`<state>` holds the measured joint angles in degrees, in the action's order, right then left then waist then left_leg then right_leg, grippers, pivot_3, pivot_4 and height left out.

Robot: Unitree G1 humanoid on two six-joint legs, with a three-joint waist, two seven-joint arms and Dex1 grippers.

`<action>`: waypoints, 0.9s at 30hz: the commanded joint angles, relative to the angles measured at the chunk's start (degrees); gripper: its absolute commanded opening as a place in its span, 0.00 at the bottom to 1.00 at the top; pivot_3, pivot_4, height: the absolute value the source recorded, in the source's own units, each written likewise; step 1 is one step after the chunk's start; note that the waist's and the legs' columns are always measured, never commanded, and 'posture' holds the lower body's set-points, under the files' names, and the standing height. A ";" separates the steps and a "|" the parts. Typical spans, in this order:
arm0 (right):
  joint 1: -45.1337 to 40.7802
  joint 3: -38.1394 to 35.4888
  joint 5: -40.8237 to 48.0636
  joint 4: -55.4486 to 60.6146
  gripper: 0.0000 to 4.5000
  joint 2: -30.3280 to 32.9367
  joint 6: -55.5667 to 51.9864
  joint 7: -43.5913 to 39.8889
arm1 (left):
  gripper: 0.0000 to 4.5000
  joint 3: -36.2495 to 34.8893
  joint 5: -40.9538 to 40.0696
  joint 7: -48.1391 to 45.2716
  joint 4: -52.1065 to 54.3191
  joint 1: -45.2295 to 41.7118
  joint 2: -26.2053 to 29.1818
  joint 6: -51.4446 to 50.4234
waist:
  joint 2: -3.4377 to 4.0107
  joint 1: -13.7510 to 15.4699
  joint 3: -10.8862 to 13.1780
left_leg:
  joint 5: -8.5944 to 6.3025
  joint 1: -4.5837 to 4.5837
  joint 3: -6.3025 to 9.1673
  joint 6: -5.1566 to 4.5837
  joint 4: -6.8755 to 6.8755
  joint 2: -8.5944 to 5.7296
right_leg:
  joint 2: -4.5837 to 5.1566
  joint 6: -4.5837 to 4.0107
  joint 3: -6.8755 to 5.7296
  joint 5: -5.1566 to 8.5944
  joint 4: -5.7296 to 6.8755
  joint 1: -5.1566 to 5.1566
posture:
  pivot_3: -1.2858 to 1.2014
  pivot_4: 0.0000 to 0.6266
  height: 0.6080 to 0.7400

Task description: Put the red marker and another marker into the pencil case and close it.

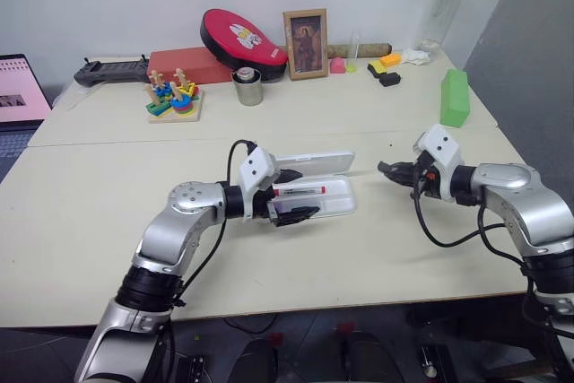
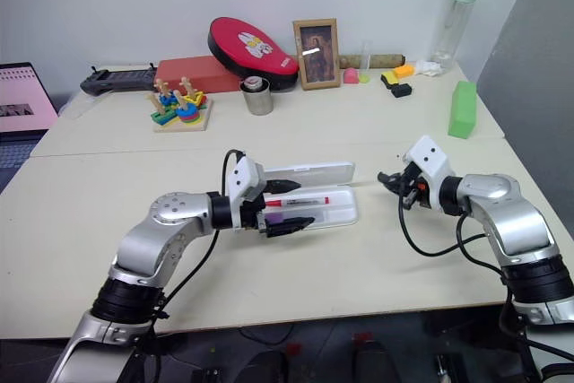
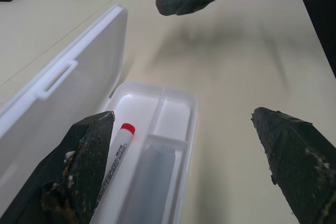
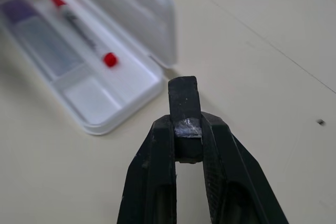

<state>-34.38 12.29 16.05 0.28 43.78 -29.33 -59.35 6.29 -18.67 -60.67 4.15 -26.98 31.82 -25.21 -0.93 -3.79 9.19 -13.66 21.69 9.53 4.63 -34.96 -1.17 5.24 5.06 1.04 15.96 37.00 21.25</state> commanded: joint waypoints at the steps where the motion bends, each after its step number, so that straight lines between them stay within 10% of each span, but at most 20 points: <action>1: -3.95 3.39 -1.94 -2.23 0.07 -1.72 5.01 -5.99 | 1.00 -2.32 -2.11 -2.86 -0.01 -1.06 2.03 2.02 | 0.00 0.15 0.00 | 0.00 -0.01 0.00 0.00 -0.01 0.00 | 0.00 0.00 0.00 0.00 0.01 0.00 | 0.52 0.24 1.00; 23: -11.02 9.41 -12.90 -21.24 0.07 -11.11 16.36 -11.95 | 1.00 -2.25 -2.07 -7.20 -2.47 -1.65 6.34 4.55 | 0.00 0.47 0.00 | 0.10 0.04 0.04 0.16 0.02 -0.02 | 0.00 -0.02 -0.02 -0.01 0.04 0.07 | 0.52 0.24 1.00; 27: -11.36 9.15 -13.21 -21.48 0.31 -11.34 16.25 -12.47 | 1.00 -2.26 -2.20 -7.01 -2.26 -1.77 6.13 4.28 | 0.00 0.47 0.00 | 0.10 0.04 0.05 0.16 0.02 -0.02 | 0.00 -0.02 -0.02 -0.01 0.04 0.07 | 0.52 0.24 1.00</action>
<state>-43.92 22.67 3.24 -21.69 32.52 -13.71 -71.16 4.73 -20.11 -68.00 -0.06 -27.89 37.92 -21.07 -0.92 -3.32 9.19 -13.57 21.74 9.58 4.80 -34.94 -1.19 5.24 5.04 1.02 15.94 37.04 21.32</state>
